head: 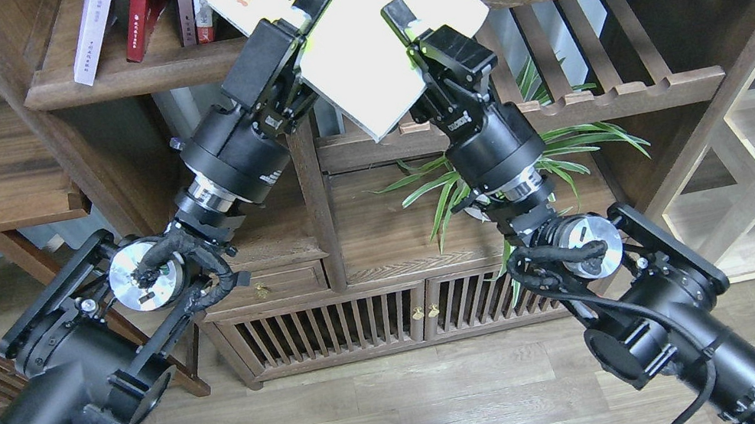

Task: Organize books on shelf
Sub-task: 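Grip the yellow-green book with both grippers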

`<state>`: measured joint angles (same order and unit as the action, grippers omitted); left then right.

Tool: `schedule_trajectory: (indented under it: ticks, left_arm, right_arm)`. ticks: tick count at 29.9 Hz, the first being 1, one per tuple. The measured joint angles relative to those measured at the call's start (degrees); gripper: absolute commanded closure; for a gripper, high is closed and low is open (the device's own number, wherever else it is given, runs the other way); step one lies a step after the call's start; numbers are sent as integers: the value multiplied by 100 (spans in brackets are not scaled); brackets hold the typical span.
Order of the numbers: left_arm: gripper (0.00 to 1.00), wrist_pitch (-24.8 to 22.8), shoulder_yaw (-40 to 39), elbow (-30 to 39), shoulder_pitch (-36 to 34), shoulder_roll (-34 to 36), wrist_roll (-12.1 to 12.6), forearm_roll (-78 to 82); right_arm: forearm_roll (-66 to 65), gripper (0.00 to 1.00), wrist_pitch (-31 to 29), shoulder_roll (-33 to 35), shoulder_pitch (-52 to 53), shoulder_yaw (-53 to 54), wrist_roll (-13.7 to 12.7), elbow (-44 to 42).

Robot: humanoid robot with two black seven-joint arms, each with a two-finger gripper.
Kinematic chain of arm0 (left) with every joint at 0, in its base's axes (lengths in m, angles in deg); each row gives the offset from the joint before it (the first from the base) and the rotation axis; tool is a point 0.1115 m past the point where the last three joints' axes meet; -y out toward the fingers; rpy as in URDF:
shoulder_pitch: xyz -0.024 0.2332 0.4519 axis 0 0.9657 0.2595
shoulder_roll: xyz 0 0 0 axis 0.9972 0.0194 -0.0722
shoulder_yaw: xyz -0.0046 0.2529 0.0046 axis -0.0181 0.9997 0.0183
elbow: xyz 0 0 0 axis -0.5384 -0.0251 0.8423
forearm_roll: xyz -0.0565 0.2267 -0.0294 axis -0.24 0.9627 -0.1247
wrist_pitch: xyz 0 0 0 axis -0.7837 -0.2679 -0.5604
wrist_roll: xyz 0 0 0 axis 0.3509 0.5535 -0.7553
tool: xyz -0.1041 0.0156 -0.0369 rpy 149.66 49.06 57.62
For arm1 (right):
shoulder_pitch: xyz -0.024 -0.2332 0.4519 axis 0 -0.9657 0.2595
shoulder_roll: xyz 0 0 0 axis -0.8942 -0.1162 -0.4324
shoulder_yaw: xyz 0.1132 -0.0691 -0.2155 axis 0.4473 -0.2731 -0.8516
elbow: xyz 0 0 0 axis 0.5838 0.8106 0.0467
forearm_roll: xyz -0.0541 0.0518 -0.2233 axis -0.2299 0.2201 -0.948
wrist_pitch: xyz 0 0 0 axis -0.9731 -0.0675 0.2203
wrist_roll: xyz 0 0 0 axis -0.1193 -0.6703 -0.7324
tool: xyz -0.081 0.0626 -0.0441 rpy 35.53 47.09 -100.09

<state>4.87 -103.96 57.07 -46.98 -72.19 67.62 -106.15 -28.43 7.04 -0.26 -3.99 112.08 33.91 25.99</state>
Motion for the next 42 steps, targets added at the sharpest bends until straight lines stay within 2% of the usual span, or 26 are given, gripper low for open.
schedule_trajectory:
  ticks: [2, 5, 20, 31, 35, 39, 42]
  left_arm:
    - [4, 0, -56, -38, 4, 0, 0, 0]
    - [10, 0, -97, -84, 6, 0, 0, 1]
    - [12, 0, -83, -120, -69, -126, 35, -1]
    - [41, 0, -161, -169, -70, -48, 1, 13]
    - [46, 0, -219, -195, -68, -45, 0, 1]
    - [57, 0, -218, -197, -64, -49, 17, 0]
    - [58, 0, -212, -196, -63, -49, 20, -3]
  right_arm:
    - [0, 98, 0, 0, -2, 0, 0, 0]
    - [0, 98, 0, 0, -2, 0, 1, 0]
    - [6, 98, 0, -76, -3, -9, 4, 0]
    - [0, 98, 0, -80, 4, -42, 4, -1]
    - [-2, 98, 0, -79, 10, -42, 0, -1]
    - [-3, 97, 0, -79, 21, -37, -2, -1]
    - [-2, 97, 0, -79, 24, -35, -2, -1]
